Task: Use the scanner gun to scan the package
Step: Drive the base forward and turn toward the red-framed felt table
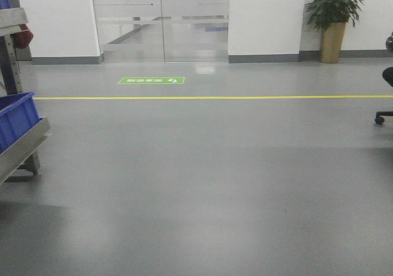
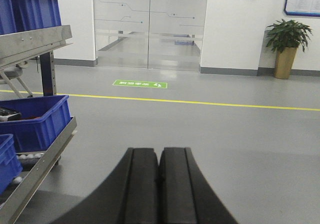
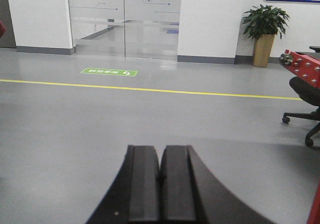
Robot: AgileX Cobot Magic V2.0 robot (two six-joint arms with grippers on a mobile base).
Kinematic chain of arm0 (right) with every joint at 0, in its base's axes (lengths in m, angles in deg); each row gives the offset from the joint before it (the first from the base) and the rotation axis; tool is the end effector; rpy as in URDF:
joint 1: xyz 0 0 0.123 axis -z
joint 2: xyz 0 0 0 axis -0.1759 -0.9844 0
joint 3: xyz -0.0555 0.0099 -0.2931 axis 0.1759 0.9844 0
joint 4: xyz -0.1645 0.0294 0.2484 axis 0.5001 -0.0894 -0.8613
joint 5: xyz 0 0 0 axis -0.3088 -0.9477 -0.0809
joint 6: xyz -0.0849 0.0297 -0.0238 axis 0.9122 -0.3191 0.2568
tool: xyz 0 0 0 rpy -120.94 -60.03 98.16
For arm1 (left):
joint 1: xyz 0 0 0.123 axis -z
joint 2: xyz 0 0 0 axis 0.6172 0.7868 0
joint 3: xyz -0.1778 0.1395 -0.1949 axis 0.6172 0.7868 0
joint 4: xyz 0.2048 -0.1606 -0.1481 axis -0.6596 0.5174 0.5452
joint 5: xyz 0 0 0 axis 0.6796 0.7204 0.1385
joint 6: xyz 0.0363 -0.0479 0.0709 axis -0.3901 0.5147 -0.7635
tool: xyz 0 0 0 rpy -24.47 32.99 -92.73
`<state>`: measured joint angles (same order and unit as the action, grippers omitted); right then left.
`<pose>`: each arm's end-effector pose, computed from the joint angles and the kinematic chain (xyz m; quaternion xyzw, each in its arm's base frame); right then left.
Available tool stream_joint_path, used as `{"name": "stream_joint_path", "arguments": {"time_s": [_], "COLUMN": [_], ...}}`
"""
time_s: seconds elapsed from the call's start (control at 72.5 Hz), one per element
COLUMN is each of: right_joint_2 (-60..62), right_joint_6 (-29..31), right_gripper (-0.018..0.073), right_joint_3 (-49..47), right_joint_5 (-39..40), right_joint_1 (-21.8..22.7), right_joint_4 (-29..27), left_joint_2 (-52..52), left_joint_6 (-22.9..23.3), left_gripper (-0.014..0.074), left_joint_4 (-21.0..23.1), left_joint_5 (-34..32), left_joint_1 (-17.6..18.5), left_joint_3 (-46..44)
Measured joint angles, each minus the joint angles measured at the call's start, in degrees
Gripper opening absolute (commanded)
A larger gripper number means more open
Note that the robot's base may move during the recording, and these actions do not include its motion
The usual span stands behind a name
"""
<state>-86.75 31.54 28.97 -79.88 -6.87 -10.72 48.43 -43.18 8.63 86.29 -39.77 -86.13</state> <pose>0.0934 -0.0051 0.2048 0.0263 0.7087 -0.0123 0.7049 0.0936 0.0028 0.2082 -0.0155 0.6932 0.0053 0.7206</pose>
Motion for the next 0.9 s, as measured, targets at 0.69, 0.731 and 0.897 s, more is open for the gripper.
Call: {"name": "stream_joint_path", "arguments": {"time_s": [0.69,0.731,0.897], "right_joint_2": [0.00,0.00,0.00], "right_joint_6": [0.00,0.00,0.00], "right_gripper": [-0.0168,-0.0168,-0.0168], "right_joint_3": [0.00,0.00,0.00], "right_joint_5": [0.00,0.00,0.00], "right_joint_1": [0.00,0.00,0.00], "right_joint_4": [0.00,0.00,0.00], "left_joint_2": [0.00,0.00,0.00], "left_joint_6": [0.00,0.00,0.00], "left_gripper": [-0.0094,-0.0094,-0.0094], "left_joint_4": [0.00,0.00,0.00], "left_joint_5": [0.00,0.00,0.00], "left_joint_1": [0.00,0.00,0.00], "left_joint_3": [0.00,0.00,0.00]}}
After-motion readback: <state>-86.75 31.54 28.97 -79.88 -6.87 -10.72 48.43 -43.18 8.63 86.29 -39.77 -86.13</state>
